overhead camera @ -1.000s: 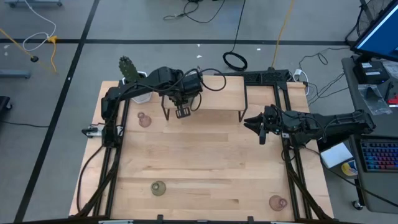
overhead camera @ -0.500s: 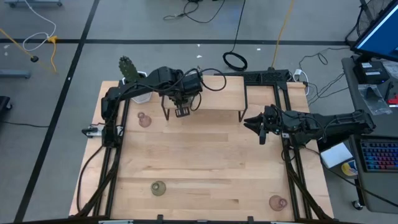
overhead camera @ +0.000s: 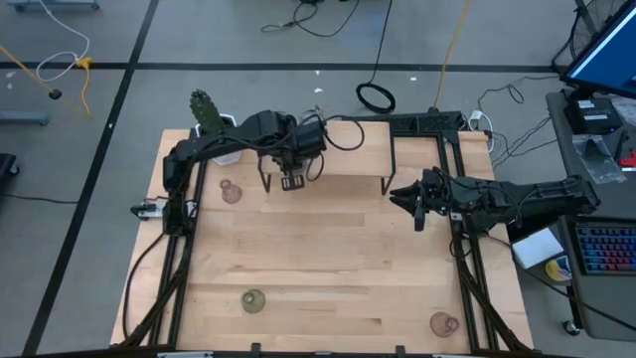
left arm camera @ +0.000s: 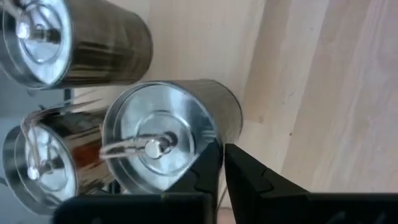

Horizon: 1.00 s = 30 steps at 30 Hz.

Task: Pick & Place candle stick holders
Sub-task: Put the silver scented candle on the shelf

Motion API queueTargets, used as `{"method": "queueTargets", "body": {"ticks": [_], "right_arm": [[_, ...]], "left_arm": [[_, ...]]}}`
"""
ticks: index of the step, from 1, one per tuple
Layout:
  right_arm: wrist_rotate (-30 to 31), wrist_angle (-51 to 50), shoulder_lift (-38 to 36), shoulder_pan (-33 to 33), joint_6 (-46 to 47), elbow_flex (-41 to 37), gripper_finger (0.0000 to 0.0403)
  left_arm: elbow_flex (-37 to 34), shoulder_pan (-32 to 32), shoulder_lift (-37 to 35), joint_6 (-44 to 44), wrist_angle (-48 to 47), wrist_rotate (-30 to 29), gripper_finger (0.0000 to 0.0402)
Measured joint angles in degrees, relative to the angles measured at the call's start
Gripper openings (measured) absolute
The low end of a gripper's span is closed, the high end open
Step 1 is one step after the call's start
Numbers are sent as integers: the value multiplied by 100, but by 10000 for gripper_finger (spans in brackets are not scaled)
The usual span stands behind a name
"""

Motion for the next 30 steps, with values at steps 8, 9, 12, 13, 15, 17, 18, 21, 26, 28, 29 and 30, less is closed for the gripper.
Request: {"method": "queueTargets", "body": {"ticks": [8,9,12,13,15,17,18,21,26,28,29,30], "right_arm": [[0,0,0,0,-2,0,90],[0,-1,1,0,-6,0,90],[2,-1,0,-2,-44,0,90],[2,-2,0,0,-44,0,90],[2,0,0,-2,-44,0,90],[2,0,2,0,-44,0,90],[2,0,0,0,-44,0,90],[2,-1,0,0,-44,0,90],[2,-2,2,0,-44,0,90],[2,0,0,0,-44,0,90],[2,0,2,0,-44,0,90],[2,-2,2,0,-44,0,90]], "left_arm": [[-141,-108,-2,58,156,-395,89],[-117,-111,-2,61,192,-397,98],[-75,-128,-2,119,222,-421,122],[-75,-131,-2,131,220,-419,128],[-78,-134,-2,141,279,-417,138],[-78,-135,-2,199,377,-419,144],[-78,-132,-2,214,420,-419,145],[-78,-132,-2,258,589,-419,143],[-78,-134,-2,396,629,-546,137],[-78,-150,-2,395,630,-773,137],[-78,-165,-3,395,630,-902,136],[-78,-182,-22,393,624,-1022,136]]}}
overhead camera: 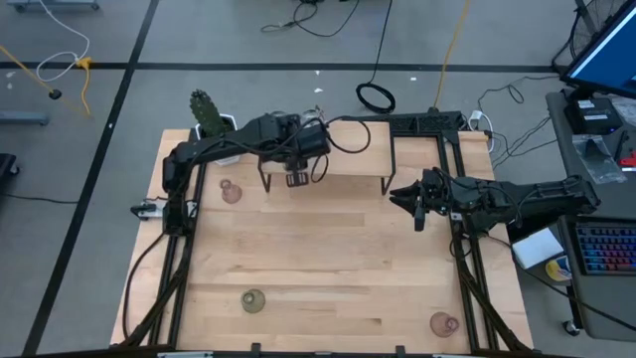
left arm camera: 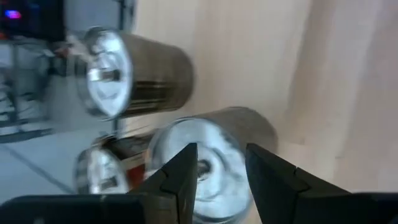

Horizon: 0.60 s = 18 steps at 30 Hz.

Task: Pick & Place candle stick holders
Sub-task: Put the silver scented candle on the shelf

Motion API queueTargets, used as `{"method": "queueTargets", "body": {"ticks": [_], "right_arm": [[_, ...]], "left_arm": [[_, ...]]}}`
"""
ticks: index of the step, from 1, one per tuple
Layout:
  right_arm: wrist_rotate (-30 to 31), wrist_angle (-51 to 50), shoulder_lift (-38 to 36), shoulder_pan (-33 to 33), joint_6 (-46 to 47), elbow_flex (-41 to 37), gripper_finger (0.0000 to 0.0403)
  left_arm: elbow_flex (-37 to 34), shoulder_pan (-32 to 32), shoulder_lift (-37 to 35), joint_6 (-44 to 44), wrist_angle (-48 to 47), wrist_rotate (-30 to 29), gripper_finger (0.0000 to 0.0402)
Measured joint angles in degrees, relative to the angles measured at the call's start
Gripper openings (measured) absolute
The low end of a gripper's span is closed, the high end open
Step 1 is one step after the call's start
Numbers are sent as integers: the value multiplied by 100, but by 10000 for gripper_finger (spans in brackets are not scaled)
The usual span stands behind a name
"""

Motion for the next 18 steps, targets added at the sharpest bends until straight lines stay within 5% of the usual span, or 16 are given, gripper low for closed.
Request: {"method": "queueTargets", "body": {"ticks": [7,14,18], "right_arm": [[0,0,-1,-1,13,0,90],[0,0,-1,-1,146,1,90],[0,-2,-1,-2,98,2,90]], "left_arm": [[2,-292,-462,-340,1,-135,136],[-1,-551,-1110,-2690,-788,719,136],[-539,-784,-1336,-3112,-567,762,136]]}}
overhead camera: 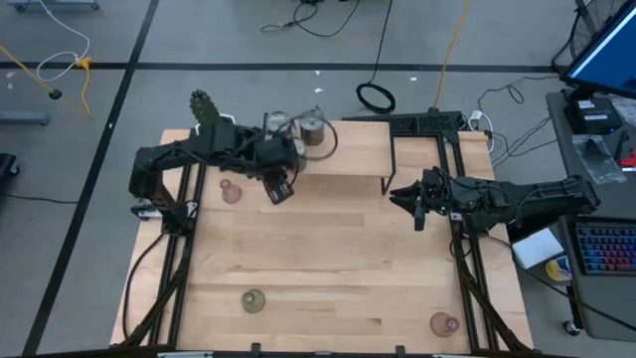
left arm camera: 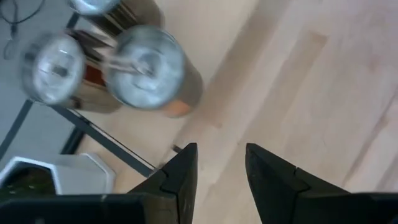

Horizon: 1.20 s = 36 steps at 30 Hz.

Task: Pick & Place candle stick holders
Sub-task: Put the silver scented candle on the shelf

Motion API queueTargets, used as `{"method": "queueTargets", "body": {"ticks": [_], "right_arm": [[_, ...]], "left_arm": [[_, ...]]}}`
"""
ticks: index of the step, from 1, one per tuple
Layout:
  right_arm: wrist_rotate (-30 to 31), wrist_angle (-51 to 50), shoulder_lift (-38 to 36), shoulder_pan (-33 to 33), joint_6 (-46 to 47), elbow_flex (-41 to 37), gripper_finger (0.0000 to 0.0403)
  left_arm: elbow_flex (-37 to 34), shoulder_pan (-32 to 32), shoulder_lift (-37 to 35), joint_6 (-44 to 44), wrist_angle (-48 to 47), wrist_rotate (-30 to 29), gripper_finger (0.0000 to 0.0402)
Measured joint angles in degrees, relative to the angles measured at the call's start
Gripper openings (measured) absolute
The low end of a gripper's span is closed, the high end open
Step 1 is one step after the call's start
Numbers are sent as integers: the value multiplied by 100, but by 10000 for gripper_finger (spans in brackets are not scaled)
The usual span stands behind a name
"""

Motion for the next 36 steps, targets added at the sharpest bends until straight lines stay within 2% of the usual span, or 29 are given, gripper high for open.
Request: {"method": "queueTargets", "body": {"ticks": [7,13,25,36], "right_arm": [[0,-11,1,0,-105,0,90],[-8,-27,-1,1,-125,0,90],[-18,-37,1,0,-192,0,90],[-13,-37,-1,2,-188,0,90]], "left_arm": [[-1425,-123,-275,-210,590,-5,136],[-2152,42,-461,-81,1188,-154,126],[-2683,415,-476,367,1797,-136,8],[-2787,752,-484,706,2136,19,4]]}}
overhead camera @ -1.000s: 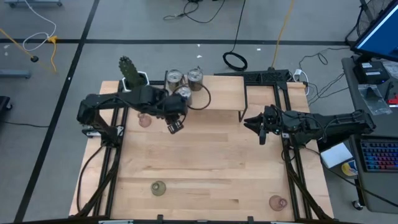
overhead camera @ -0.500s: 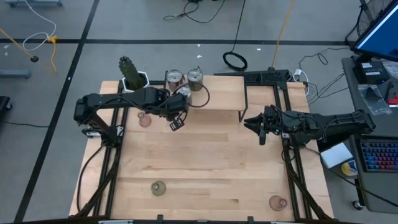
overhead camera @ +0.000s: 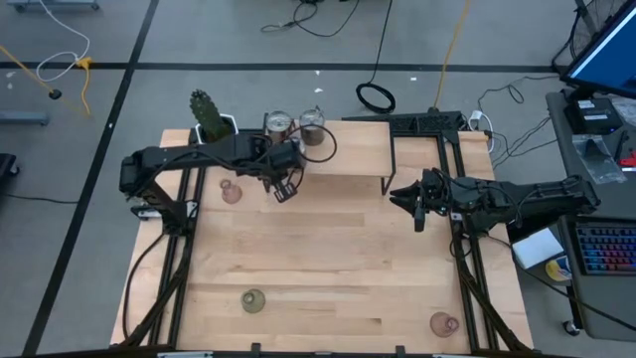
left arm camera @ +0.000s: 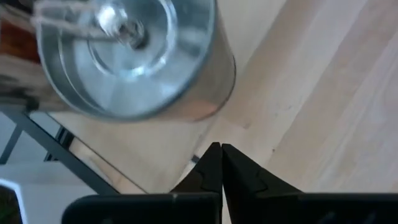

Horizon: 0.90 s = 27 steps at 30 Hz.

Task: Pick & Place candle stick holders
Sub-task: Put the silver scented candle on the shelf

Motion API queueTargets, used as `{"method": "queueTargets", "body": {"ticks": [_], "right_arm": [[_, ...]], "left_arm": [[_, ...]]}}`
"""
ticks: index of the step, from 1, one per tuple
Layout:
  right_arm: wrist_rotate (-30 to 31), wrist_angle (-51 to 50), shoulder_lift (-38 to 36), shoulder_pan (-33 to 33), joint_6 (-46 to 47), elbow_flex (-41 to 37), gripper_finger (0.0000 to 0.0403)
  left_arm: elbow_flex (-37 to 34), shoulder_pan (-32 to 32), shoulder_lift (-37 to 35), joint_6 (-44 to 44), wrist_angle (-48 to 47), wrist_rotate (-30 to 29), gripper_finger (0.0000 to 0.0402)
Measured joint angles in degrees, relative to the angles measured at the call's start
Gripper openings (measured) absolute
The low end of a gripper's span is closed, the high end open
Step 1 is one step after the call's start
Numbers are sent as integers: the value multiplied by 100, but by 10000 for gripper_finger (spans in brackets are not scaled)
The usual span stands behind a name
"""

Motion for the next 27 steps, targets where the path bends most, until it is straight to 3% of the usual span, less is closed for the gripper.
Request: {"method": "queueTargets", "body": {"ticks": [27], "right_arm": [[11,2,0,0,87,0,90]], "left_arm": [[-50,363,0,459,452,262,3]]}}
